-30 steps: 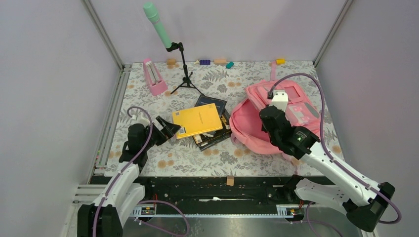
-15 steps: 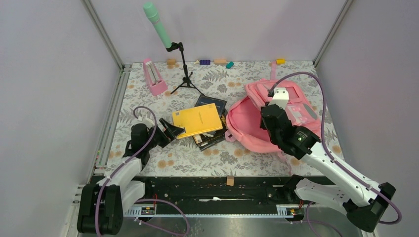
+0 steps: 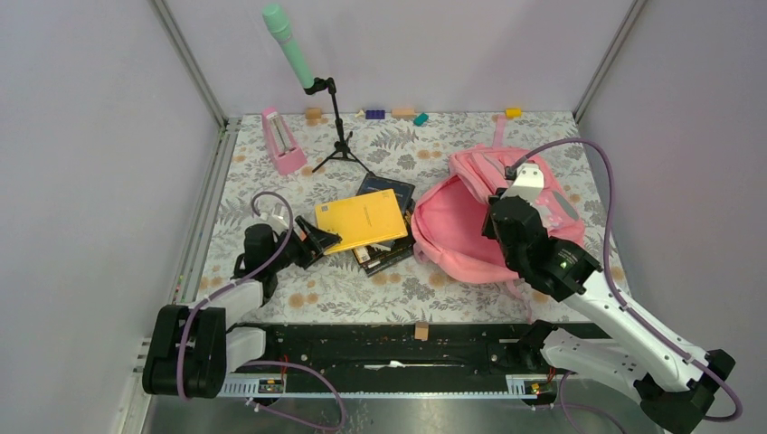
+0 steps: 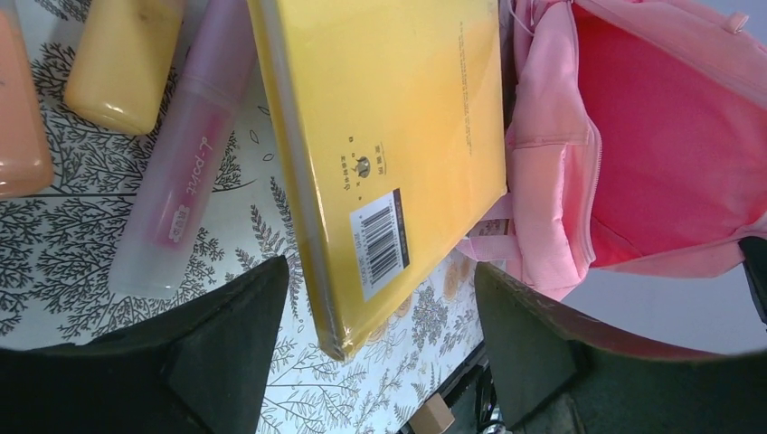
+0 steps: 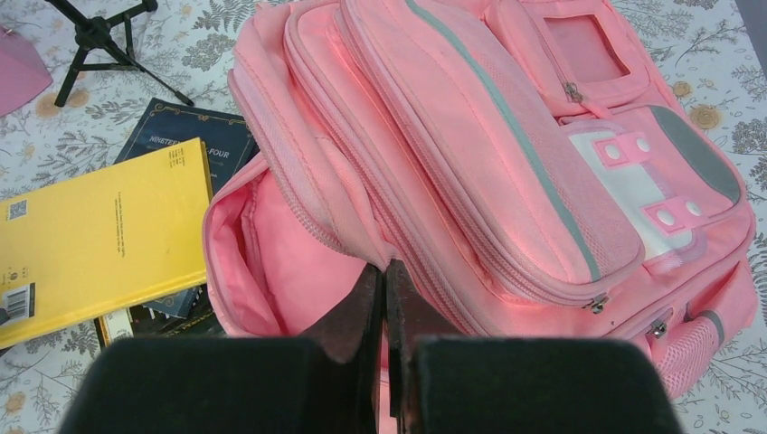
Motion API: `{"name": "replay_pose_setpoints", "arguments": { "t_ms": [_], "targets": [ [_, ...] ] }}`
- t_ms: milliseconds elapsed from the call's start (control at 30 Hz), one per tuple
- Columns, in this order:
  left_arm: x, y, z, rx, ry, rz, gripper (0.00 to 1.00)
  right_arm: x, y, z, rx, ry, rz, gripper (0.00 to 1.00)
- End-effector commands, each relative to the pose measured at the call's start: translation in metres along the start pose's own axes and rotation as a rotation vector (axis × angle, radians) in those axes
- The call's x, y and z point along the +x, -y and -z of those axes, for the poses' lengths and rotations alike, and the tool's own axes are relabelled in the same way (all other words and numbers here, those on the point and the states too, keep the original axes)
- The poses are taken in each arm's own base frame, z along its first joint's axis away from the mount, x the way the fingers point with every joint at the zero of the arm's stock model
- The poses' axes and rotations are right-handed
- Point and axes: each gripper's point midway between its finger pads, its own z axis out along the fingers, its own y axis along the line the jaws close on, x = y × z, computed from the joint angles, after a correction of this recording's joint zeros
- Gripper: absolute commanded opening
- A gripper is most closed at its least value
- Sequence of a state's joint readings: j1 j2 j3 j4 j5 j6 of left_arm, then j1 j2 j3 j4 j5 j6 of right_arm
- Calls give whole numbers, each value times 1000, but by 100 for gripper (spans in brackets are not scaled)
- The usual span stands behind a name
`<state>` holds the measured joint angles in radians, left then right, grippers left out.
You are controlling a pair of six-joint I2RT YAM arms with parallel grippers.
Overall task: Pack the student bag
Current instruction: Pick up the book from the center of the board.
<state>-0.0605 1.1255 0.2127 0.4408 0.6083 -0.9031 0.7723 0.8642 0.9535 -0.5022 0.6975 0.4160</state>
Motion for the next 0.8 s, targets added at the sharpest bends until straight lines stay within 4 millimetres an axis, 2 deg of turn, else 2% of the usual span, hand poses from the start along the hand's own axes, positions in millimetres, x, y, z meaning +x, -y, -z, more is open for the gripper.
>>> {"name": "replay_pose_setpoints", "arguments": {
  "t_ms": [0,133,267,400,500,600,767],
  "targets": [
    [-4,16,-7,67,1,-35,74,-35,-14,3,-39,109,-120,0],
    [-1,21,-14,82,-19,-31,68,-32,-15,1,-40,101,-115,0],
    [-4,20,-17,74,-8,-26,56,-30,-17,0,-46,92,-112,0],
    [-5,17,-16,61,14,-23,42,-30,-19,0,-54,89,-111,0],
    [-6,19,-13,69,23,-30,27,-30,-20,1,-58,88,-112,0],
    [-7,24,-10,86,34,-41,14,-30,-20,1,-60,88,-111,0],
    [-13,41,1,113,72,-75,0,-31,-19,2,-62,91,-110,0]
  ]
}}
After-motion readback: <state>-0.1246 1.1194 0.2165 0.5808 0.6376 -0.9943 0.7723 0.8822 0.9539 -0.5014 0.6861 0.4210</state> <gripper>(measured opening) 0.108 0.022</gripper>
